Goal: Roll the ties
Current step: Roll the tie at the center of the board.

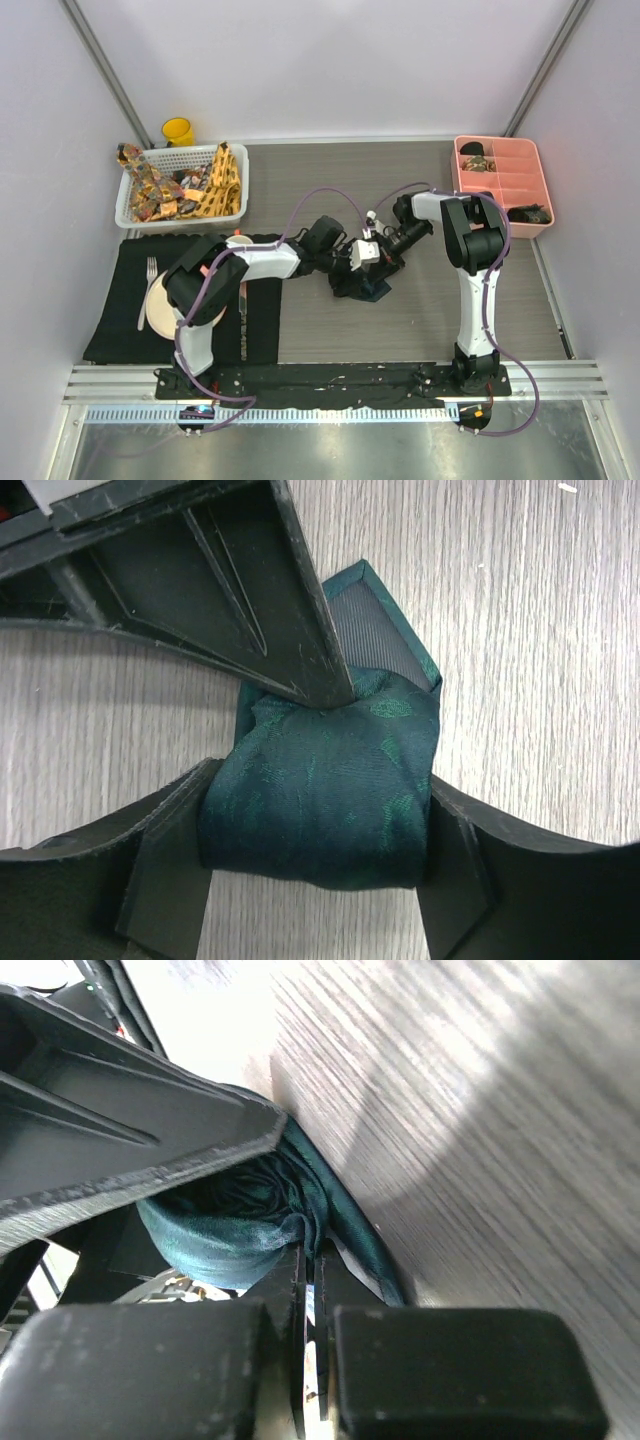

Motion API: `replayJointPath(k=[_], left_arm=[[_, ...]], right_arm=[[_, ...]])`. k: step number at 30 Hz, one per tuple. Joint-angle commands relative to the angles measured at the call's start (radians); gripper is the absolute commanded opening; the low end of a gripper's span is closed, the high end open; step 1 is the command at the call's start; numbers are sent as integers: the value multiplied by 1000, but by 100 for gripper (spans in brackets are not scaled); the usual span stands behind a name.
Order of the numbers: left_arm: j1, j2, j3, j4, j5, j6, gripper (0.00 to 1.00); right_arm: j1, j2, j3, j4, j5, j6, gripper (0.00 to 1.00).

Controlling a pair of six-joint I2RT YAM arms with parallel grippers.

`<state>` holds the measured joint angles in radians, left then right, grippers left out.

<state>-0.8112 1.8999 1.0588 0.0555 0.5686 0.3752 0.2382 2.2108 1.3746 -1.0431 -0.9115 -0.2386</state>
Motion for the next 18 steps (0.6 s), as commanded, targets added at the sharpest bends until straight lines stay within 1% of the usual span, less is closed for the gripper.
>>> replayJointPath(k=[1, 3, 6, 7, 8, 9, 11, 12, 13, 14, 15, 16, 18], left_arm=[[-2, 24, 36, 20, 69, -13, 68], [-3, 22, 29, 14, 77, -22, 66], [-5, 13, 15, 12, 91, -39, 66], [-8, 8, 12, 12, 83, -48, 64], [-8, 7, 6, 9, 77, -53, 60], [-6, 1, 1, 4, 61, -50, 49], [-8, -7, -16, -26, 9, -35, 40], [-6, -21, -26, -39, -5, -21, 31], [-8, -28, -39, -49, -21, 16, 27], [-12, -38, -63, -86, -67, 36, 24], [-16, -42, -71, -107, -90, 50, 18], [-19, -39, -75, -127, -111, 60, 16], [-20, -29, -74, -195, -157, 73, 9]], right_arm=[[24, 12, 4, 150, 243, -19, 1], [30, 12, 12, 158, 252, -10, 1], [49, 15, 34, 166, 264, -2, 1], [53, 16, 43, 170, 267, 1, 1], [59, 16, 46, 175, 272, 4, 1], [62, 21, 59, 176, 272, 7, 1], [64, 30, 84, 176, 267, 18, 1], [64, 36, 116, 172, 267, 19, 1], [61, 44, 139, 164, 267, 18, 2], [61, 49, 164, 147, 267, 13, 4], [50, 50, 216, 106, 251, 7, 8], [43, 44, 236, 86, 243, 4, 15], [14, 26, 271, 16, 202, -1, 23]])
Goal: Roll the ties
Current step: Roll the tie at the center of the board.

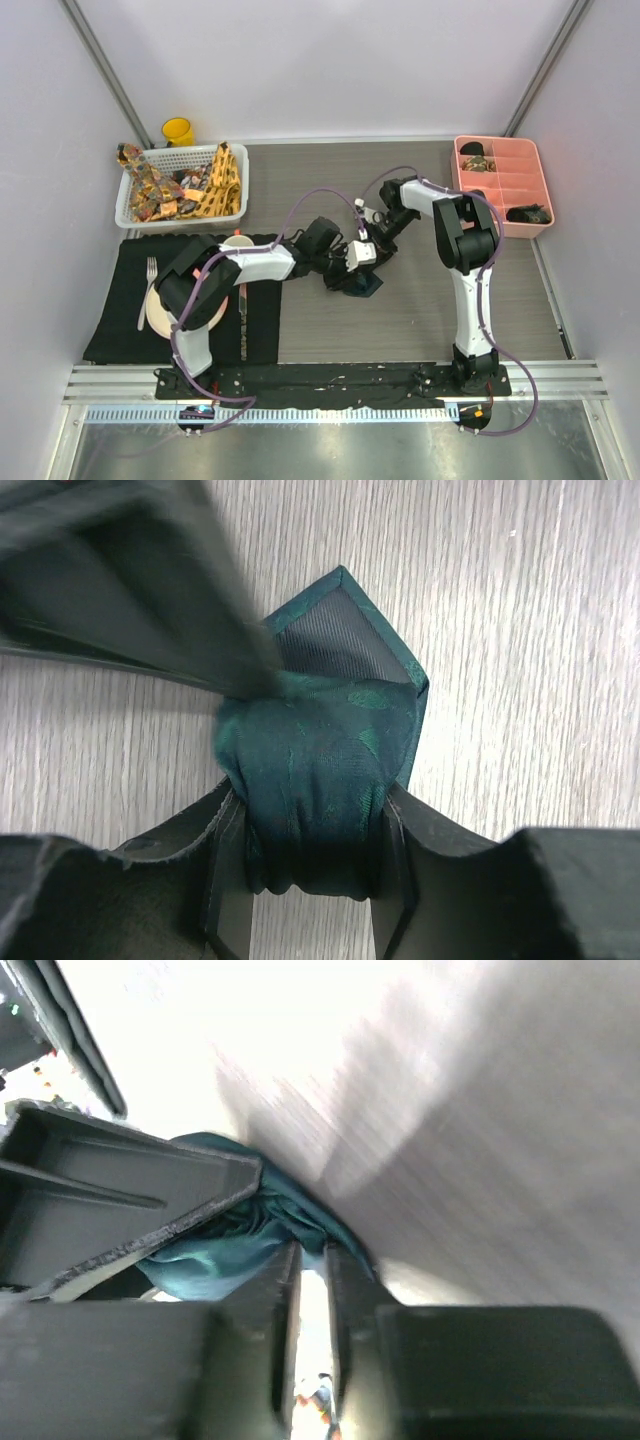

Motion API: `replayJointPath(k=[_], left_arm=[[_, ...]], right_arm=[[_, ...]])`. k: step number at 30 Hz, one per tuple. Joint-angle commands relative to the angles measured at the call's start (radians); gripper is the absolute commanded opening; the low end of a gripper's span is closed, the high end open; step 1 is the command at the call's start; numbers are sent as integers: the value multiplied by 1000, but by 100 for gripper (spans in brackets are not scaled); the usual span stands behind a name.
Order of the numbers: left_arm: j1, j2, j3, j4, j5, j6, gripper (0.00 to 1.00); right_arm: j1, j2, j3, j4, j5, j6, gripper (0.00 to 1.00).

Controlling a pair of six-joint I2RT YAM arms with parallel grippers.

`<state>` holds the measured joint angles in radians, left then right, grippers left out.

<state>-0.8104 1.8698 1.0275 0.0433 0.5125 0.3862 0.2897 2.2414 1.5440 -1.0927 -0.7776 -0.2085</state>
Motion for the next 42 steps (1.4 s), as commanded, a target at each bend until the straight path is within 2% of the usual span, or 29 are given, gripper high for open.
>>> replayJointPath(k=[1, 4, 6, 11, 13, 17, 26, 29, 30, 32, 34, 38, 40, 41, 42], left_arm=[[-21, 12, -35, -215, -111, 65, 8], [-29, 26, -21, -246, -149, 72, 6], [-33, 38, -11, -256, -167, 77, 5], [-38, 65, 20, -272, -178, 80, 5], [-38, 65, 22, -272, -177, 82, 5], [-39, 66, 22, -273, -177, 80, 4], [-38, 77, 29, -269, -169, 74, 4], [-38, 83, 39, -270, -169, 77, 5], [-38, 84, 40, -272, -167, 77, 4], [-39, 83, 42, -272, -166, 80, 4], [-39, 83, 42, -272, -166, 82, 4], [-38, 84, 39, -270, -166, 82, 4], [-39, 83, 39, -269, -166, 82, 4], [-38, 81, 39, -269, -167, 79, 5], [-38, 80, 39, -270, -167, 77, 5]], right_arm=[[-49, -35, 106, 44, 52, -29, 31], [-87, -94, 79, -27, -31, -23, 46], [-101, -152, 13, -38, -55, 1, 52], [-109, -197, -166, -6, -58, 33, 60], [-109, -193, -212, 33, -61, 61, 71], [-109, -212, -329, 253, -43, 168, 96], [-92, -203, -387, 591, -115, 348, 99], [-80, -201, -386, 629, -143, 363, 99], [-77, -203, -387, 637, -167, 363, 98], [-77, -216, -397, 646, -202, 357, 89], [-77, -233, -401, 639, -251, 347, 85], [-77, -276, -412, 536, -313, 258, 68], [-75, -286, -426, 508, -340, 241, 70], [-75, -286, -430, 487, -350, 236, 76], [-75, -282, -430, 469, -353, 218, 79]])
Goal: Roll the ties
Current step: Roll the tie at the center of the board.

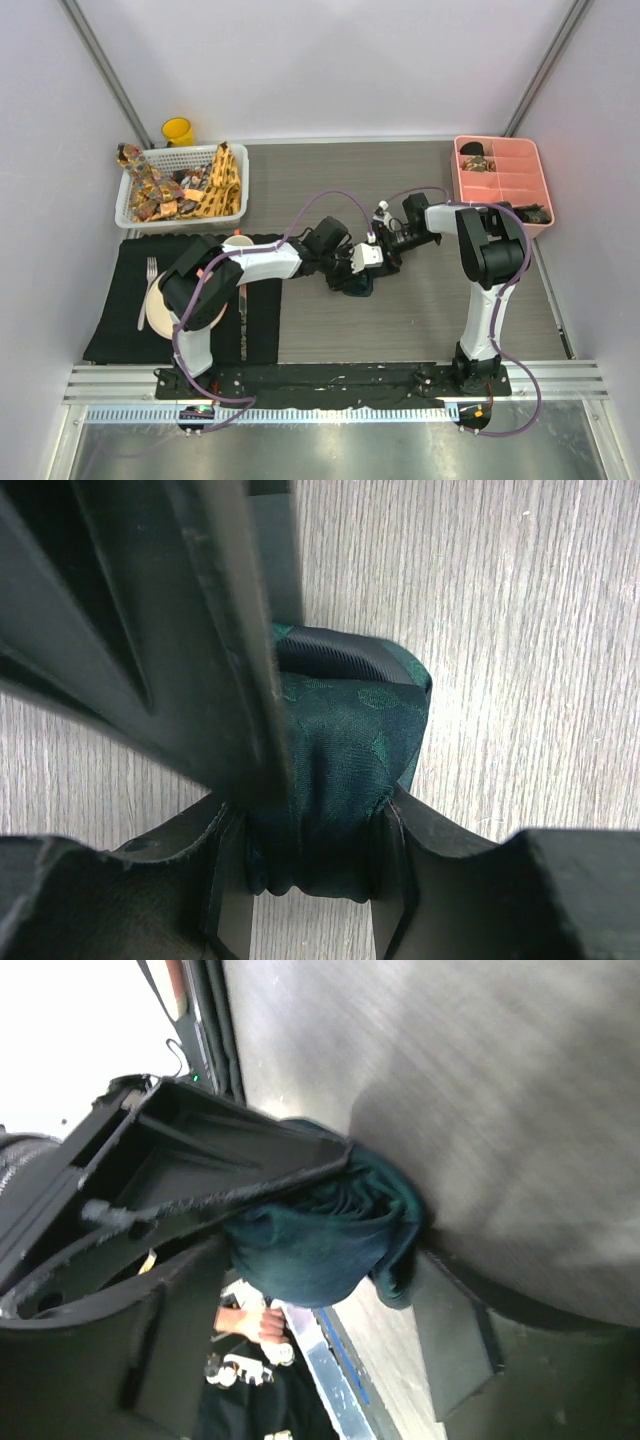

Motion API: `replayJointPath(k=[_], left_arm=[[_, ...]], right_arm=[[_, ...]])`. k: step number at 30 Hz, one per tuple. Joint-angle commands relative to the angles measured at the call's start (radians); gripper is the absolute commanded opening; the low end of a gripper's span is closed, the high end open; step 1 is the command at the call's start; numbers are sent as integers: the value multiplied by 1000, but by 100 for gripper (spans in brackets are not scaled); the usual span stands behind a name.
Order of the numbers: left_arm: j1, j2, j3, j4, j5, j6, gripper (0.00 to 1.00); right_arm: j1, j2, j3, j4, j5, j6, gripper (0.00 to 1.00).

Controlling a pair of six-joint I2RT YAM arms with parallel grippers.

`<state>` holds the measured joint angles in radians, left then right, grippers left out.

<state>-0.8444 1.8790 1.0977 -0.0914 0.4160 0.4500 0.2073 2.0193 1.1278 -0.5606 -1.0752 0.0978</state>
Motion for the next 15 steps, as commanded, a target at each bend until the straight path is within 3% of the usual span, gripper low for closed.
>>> replayJointPath(k=[1, 6, 10, 15], left_arm=[[-5, 71, -32, -134, -69, 15, 5], [-5, 72, -32, -134, -69, 13, 5], [-5, 68, -32, -134, -71, 13, 5], [-5, 66, -36, -133, -68, 12, 5]], right_arm=[[9, -53, -14, -105, -66, -93, 79], [10, -27, -31, -137, -57, -112, 79], [7, -4, -19, -128, -52, -99, 69], [-2, -5, -5, -41, 9, 11, 69]])
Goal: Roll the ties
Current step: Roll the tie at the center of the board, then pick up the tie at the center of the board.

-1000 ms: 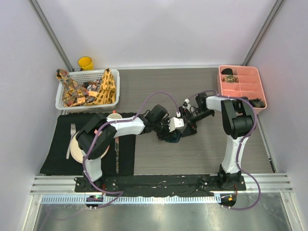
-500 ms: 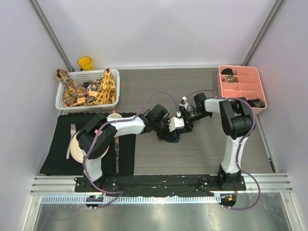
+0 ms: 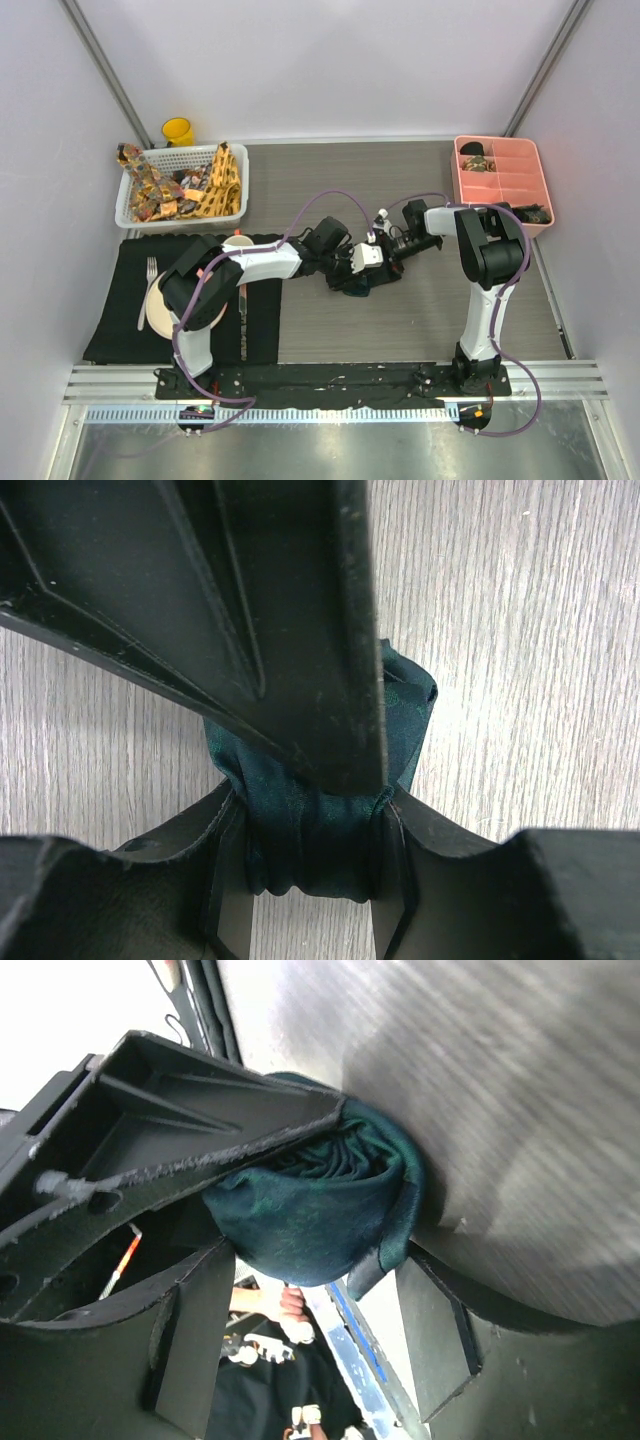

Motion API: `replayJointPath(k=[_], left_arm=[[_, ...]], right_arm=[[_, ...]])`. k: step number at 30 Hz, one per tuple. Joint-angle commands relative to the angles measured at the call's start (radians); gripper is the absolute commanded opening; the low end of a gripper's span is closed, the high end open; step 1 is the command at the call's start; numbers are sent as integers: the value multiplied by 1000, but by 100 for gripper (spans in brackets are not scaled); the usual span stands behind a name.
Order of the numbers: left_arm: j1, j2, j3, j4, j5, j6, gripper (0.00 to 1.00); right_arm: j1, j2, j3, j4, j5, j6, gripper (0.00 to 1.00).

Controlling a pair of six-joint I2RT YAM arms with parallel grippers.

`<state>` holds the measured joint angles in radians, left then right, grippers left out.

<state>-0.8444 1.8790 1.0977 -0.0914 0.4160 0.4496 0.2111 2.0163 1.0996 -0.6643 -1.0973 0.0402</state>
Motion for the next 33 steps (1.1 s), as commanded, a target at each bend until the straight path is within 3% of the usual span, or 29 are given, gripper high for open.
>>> replayJointPath(k=[1, 6, 12, 13, 15, 16, 18, 19, 23, 26, 28, 33], left_arm=[[-5, 65, -36, -131, -66, 12, 5], [-5, 66, -35, -128, -68, 11, 6], [-4, 65, -38, -125, -71, 8, 13], [-5, 63, -39, -122, -78, 5, 18], [-4, 46, -53, -99, -88, -8, 27], [1, 33, -59, -88, -89, -24, 37], [14, -32, -94, -27, -65, -51, 45], [27, -56, -110, -2, -57, -72, 56], [47, -176, -182, 87, 3, -63, 81], [48, -236, -214, 87, 20, -23, 87], [48, -264, -245, 123, 47, -8, 100], [28, -230, -240, 177, 53, 14, 100]], right_arm=[[-4, -2, 26, 87, 36, 90, 68], [-1, -8, 13, 146, 34, 155, 60], [2, -17, -1, 138, 22, 145, 29], [2, -19, -4, 128, 22, 138, 18], [2, -22, 0, 103, 30, 112, 7], [2, -24, 6, 73, 34, 80, 1], [2, -24, 14, 39, 51, 40, 1], [2, -27, 20, 8, 57, 5, 1], [4, -42, 39, -61, 62, -74, 1], [7, -60, 46, -90, 62, -111, 1], [16, -70, 48, -93, 57, -112, 1], [50, -93, 62, -103, 39, -120, 1]])
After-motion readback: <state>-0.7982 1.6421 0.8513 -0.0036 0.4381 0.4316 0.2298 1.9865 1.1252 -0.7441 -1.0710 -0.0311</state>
